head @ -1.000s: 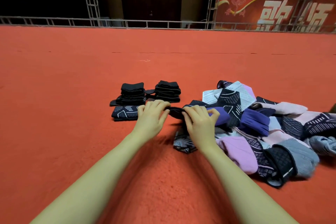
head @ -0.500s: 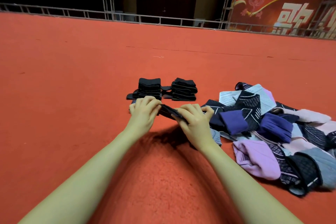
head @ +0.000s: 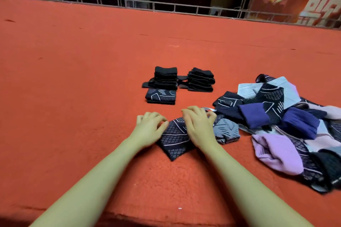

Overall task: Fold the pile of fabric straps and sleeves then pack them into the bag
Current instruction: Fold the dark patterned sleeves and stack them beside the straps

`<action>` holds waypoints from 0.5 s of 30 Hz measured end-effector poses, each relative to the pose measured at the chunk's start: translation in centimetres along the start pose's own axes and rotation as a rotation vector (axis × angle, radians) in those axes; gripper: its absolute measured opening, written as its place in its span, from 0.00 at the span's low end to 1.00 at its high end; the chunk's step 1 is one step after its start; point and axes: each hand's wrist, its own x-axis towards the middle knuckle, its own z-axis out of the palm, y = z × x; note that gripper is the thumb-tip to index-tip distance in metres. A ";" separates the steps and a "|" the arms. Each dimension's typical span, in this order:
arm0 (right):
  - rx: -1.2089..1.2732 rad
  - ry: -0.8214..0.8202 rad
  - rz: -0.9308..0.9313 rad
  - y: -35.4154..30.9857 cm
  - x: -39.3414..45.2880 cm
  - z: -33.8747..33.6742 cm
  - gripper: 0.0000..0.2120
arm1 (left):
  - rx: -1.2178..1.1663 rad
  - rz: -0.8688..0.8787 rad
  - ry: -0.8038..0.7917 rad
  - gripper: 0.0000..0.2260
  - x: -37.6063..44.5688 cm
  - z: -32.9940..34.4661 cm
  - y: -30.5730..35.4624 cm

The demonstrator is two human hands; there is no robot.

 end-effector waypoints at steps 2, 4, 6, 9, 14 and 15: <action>-0.082 -0.008 0.074 2.0 0.0 -0.3 0.16 | 0.060 -0.030 -0.006 0.15 -0.1 1.1 1.2; -0.187 -0.053 0.130 4.0 -0.3 -0.5 0.13 | 0.134 -0.094 -0.014 0.17 0.2 2.1 2.3; -0.290 -0.141 0.145 5.6 -0.7 -0.7 0.13 | 0.191 -0.168 -0.024 0.18 0.7 3.0 3.1; -0.392 -0.255 0.123 6.5 -1.2 -0.8 0.15 | 0.270 -0.228 0.005 0.17 1.3 3.8 3.7; -0.427 -0.324 0.032 6.4 -1.6 -0.4 0.18 | 0.259 -0.228 0.068 0.12 1.8 4.3 4.1; -0.410 -0.300 0.024 6.4 -1.5 -0.3 0.17 | 0.239 -0.187 0.111 0.10 2.0 4.2 3.8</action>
